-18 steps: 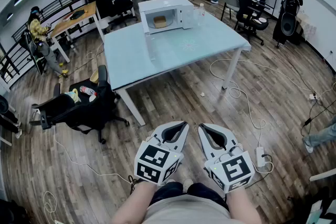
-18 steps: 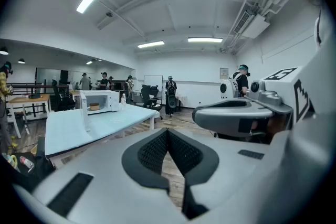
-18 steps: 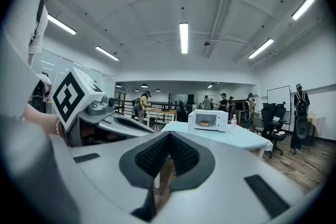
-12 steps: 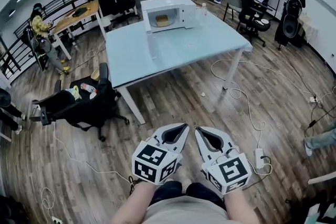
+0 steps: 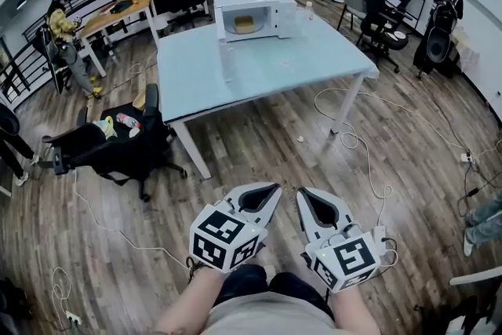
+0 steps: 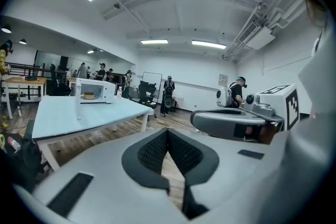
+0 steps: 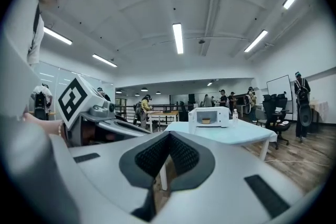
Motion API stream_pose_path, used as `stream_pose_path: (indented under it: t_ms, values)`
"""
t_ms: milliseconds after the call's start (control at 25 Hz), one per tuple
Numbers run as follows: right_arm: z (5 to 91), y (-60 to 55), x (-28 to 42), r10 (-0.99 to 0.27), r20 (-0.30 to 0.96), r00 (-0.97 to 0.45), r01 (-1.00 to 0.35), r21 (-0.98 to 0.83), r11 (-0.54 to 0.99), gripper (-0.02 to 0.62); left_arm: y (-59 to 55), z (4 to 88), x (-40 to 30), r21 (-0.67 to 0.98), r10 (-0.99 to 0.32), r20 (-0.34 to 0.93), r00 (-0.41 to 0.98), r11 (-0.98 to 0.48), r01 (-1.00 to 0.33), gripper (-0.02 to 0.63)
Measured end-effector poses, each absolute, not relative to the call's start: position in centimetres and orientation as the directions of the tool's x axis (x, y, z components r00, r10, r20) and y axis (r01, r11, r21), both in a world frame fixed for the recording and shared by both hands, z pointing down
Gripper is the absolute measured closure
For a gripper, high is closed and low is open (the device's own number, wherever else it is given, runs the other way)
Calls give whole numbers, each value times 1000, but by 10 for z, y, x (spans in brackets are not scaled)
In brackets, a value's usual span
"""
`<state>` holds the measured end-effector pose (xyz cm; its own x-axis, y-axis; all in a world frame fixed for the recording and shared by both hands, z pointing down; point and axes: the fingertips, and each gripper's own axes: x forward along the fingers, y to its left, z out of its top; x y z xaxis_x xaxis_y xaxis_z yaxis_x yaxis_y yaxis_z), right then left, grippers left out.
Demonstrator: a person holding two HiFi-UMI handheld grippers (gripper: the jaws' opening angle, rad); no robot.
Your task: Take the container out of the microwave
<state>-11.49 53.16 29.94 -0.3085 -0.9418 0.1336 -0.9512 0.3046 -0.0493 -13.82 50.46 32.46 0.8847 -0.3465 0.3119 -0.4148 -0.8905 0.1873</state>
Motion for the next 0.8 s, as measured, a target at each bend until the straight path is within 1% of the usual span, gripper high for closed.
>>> stream_pose_path:
  t_ms: [160,280,440,600,800]
  values:
    - [311,533,-117,-924,158,-349,-937,-78,341,586,503,325,-133,251,-339,294,894,-875,-415,592]
    - [316,525,-113,-919,162,-359,-933,-83,350,586,493,319,-127,226,-362,273,891,-876,-426,592]
    - [311,504,-101,-935,127,-330,-943,-77,323,586,470,324,-126,188,-384,290,876,-875,-446,592]
    - [319,465,-86,-945,133,-298,-953,-87,289,586,431,337,-124,213,-386,300,873,-864,-456,592]
    - [334,396,-80,-938,143,-316,-948,-92,305,586,363,353,-124,211,-380,315,870,-866,-454,592]
